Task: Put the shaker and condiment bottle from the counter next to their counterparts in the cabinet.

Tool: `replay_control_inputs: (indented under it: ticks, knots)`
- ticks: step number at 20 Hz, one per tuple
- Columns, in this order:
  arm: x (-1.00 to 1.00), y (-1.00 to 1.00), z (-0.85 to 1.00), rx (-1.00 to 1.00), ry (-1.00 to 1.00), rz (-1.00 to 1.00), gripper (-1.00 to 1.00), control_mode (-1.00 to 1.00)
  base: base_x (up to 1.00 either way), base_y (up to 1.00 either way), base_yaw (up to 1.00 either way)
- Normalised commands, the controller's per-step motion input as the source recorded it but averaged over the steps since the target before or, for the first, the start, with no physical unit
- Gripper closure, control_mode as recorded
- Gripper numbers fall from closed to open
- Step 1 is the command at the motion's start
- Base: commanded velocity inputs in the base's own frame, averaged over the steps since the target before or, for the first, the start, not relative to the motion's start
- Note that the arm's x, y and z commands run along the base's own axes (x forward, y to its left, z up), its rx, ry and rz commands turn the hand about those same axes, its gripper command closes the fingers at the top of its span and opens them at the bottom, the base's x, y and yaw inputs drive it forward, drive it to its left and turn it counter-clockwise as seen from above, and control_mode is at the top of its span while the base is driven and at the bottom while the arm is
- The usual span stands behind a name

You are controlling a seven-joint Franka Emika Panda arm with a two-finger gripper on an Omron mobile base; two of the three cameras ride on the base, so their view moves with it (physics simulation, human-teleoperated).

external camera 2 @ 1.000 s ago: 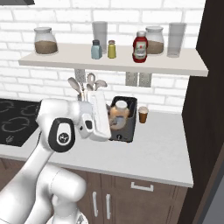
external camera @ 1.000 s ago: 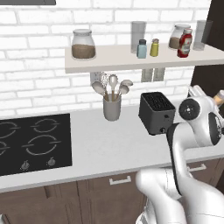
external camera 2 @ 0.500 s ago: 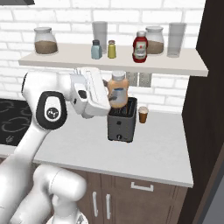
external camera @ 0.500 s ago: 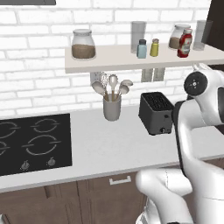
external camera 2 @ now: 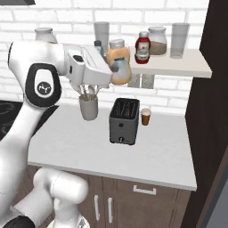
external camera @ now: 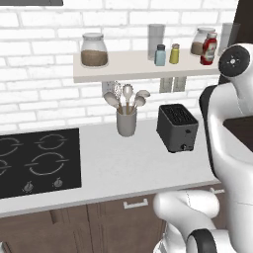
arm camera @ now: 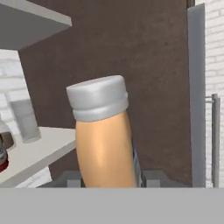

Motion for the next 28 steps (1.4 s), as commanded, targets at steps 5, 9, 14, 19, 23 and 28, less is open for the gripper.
replay_control_inputs:
  ticks: [5, 9, 14, 19, 23, 28]
  knots:
    - [-0.16, -0.11, 0.31, -0.12, 0.12, 0.24, 1.00, -1.00, 0.00, 0.00, 0.00]
    - [0.05, 0.41, -0.24, -0.21, 0.11, 0.13, 1.00, -1.00, 0.00, 0.00, 0.00]
    - [0.50, -0.27, -0.04, 0.01, 0.02, 0.24, 1.00, -1.00, 0.00, 0.00, 0.00]
    - [0.55, -0.41, 0.00, 0.10, 0.00, 0.23, 1.00, -1.00, 0.00, 0.00, 0.00]
    - [0.08, -0.07, -0.09, 0.01, 0.03, 0.09, 1.00, -1.00, 0.00, 0.00, 0.00]
    - [0.22, -0.19, 0.00, 0.06, 0.00, 0.14, 1.00, -1.00, 0.00, 0.00, 0.00]
